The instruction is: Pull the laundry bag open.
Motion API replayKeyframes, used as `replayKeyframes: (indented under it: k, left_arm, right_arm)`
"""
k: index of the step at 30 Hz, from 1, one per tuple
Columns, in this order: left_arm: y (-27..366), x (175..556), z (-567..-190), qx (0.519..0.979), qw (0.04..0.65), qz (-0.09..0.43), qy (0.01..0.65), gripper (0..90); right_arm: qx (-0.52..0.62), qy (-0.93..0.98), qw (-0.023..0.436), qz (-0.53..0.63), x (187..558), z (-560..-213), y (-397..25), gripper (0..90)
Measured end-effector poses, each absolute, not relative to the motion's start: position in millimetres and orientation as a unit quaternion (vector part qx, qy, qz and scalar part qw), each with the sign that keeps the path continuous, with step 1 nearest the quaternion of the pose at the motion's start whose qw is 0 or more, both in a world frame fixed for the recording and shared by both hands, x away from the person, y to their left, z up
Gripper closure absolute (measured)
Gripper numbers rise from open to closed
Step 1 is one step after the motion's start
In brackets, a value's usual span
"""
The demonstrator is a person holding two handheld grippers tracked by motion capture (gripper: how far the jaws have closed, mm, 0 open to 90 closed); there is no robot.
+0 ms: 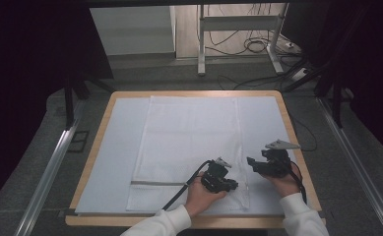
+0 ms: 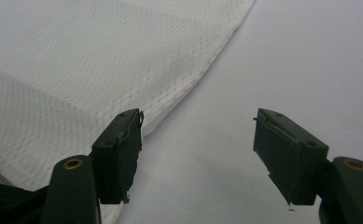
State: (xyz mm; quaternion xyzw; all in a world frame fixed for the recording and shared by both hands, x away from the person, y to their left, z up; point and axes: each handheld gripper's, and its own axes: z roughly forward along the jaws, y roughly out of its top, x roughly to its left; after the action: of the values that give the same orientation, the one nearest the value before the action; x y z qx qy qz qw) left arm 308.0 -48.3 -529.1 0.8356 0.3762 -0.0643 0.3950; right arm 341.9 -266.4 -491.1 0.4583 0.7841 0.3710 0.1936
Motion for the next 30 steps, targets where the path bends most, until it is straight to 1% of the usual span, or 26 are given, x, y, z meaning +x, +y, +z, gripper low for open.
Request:
replayKeyframes:
  k: [9,30]
  left_arm:
    - [-42.9,309.4,-524.7,0.828,0.409,-0.079,0.375,85.8]
    - [-28.8,309.7,-510.2,0.818,0.432,-0.083,0.370,87.0]
  right_arm:
    - [0.461,0.782,0.194,0.371,341.9,-490.6,-268.9,31.4]
    - [0.467,0.778,0.199,0.370,342.0,-490.7,-272.7,31.4]
